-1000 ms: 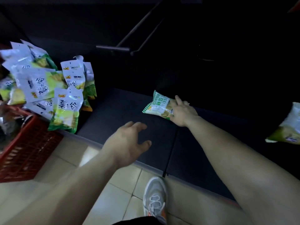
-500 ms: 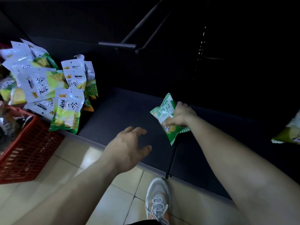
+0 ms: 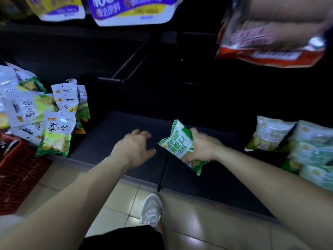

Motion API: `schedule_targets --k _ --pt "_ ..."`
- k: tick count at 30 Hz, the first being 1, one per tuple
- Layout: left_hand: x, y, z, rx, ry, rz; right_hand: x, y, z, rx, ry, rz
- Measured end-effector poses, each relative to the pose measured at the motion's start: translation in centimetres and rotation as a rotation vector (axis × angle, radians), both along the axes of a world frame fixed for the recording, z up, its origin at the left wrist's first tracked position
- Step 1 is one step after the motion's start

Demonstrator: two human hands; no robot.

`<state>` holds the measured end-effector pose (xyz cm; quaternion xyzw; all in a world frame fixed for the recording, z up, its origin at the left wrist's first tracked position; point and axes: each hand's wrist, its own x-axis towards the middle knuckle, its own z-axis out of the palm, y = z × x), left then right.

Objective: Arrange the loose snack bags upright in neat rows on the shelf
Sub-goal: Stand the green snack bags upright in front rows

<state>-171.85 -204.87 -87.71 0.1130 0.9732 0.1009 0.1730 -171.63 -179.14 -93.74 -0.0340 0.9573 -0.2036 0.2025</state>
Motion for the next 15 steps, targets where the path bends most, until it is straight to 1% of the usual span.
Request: schedule_targets --k 2,4,8,12,15 --pt "0.8 2.2 1.4 0.011 0.007 -0.016 2.7 2.5 3.6 -0.017 0.021 -0.002" --pt "2.0 4.6 2.7 0.075 -0.016 -0.04 5.7 4.9 6.9 -0.038 0.042 -0.019" --pt "5.0 10.3 5.4 0.32 -0.081 -0.168 11.3 9.4 11.8 -0.092 0.102 -0.057" --pt "8.3 16.2 7.2 0.508 -0.125 -0.272 16.2 13.0 13.5 -0.18 0.157 -0.111" --pt "9.6 19.6 7.3 0.514 -0.088 -0.297 18.5 15.7 13.2 -0.196 0.16 -0.163"
